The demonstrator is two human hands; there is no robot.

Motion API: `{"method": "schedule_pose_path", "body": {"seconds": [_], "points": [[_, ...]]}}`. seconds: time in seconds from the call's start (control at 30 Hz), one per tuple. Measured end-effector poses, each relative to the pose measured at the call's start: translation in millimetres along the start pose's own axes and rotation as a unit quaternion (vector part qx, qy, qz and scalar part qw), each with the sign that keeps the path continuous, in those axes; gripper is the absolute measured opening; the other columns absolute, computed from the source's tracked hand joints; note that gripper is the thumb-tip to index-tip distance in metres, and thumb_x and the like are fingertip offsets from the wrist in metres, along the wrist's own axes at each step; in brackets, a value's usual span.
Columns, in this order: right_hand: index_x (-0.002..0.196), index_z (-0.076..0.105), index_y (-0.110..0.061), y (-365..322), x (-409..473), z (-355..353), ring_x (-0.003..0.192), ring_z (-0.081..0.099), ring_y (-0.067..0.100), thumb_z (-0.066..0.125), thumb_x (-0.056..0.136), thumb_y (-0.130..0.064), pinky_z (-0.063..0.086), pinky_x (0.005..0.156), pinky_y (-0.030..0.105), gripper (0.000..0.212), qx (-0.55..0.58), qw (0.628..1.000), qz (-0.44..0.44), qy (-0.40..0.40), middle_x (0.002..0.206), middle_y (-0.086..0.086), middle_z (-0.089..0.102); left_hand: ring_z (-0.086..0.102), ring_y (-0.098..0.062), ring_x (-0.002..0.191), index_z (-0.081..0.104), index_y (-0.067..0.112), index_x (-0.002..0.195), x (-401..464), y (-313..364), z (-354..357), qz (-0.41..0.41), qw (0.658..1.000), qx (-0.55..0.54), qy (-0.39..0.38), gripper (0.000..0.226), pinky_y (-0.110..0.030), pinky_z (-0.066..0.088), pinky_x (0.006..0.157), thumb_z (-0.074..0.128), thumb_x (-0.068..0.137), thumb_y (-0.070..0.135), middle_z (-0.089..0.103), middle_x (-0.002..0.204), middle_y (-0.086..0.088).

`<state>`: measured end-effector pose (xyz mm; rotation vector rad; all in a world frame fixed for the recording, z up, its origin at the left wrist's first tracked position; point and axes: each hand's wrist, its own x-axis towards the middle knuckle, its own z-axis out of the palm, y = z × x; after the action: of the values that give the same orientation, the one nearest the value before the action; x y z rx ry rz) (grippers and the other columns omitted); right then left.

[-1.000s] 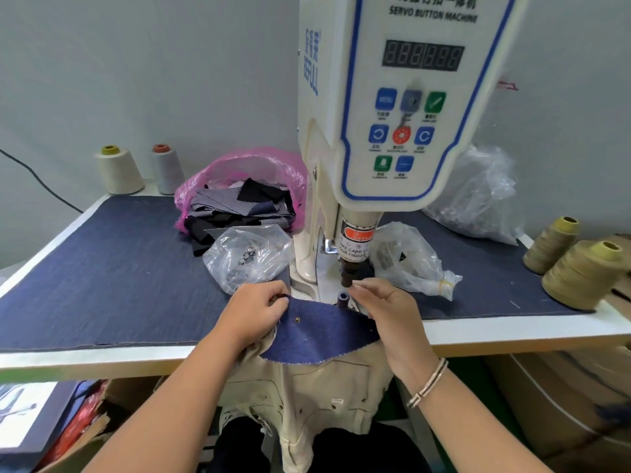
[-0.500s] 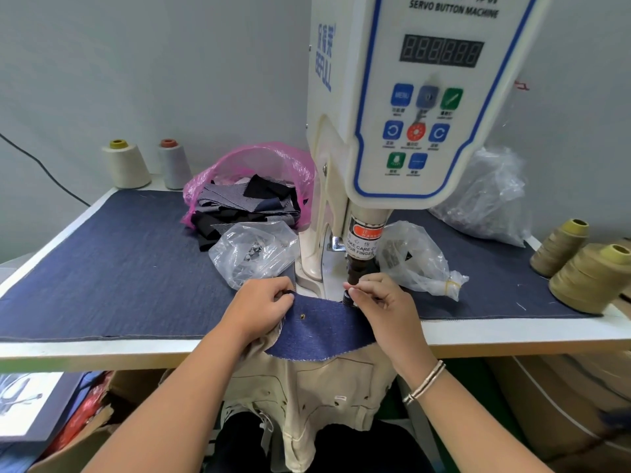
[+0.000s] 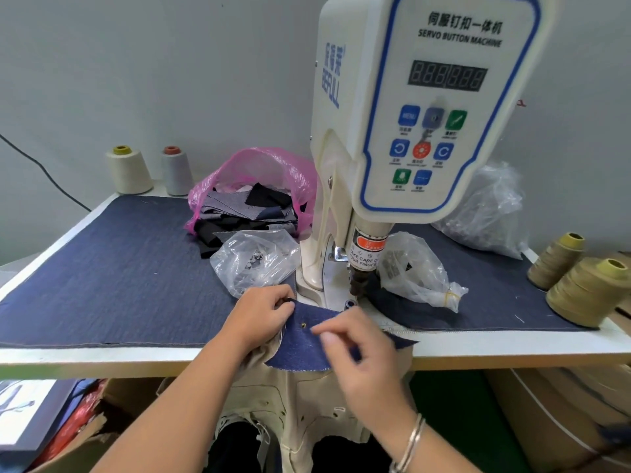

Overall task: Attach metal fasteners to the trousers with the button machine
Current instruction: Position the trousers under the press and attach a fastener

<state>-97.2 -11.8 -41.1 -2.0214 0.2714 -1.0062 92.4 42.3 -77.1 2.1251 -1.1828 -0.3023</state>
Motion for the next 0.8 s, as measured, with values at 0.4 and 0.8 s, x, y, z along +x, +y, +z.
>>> {"method": "schedule_pose_path", "body": {"seconds": [0.4, 0.8], "points": [[0.126, 0.059, -0.007, 20, 187, 132, 0.117, 0.053, 0.028, 0.042, 0.094, -0.008, 0.042, 0.100, 0.038, 0.037, -0.153, 0.968, 0.157, -0.121, 0.130, 0.013, 0.058, 0.036, -0.008, 0.048, 0.043, 0.033, 0.053, -3, -2, 3, -0.002, 0.998, -0.050, 0.025, 0.033, -0.023, 0.026, 0.049, 0.050, 0.083, 0.020, 0.043, 0.047, 0.007], [0.102, 0.066, -0.004, 80, 243, 164, 0.098, 0.061, 0.031, 0.052, 0.088, -0.001, 0.040, 0.068, 0.033, 0.020, -0.493, 0.845, 0.028, -0.206, 0.104, 0.013, 0.064, 0.032, -0.009, 0.045, 0.042, 0.033, 0.045, -5, 0, -3, 0.032, 0.997, -0.073, 0.020, 0.023, -0.022, 0.019, 0.042, 0.040, 0.067, 0.026, 0.042, 0.051, 0.005]]}}
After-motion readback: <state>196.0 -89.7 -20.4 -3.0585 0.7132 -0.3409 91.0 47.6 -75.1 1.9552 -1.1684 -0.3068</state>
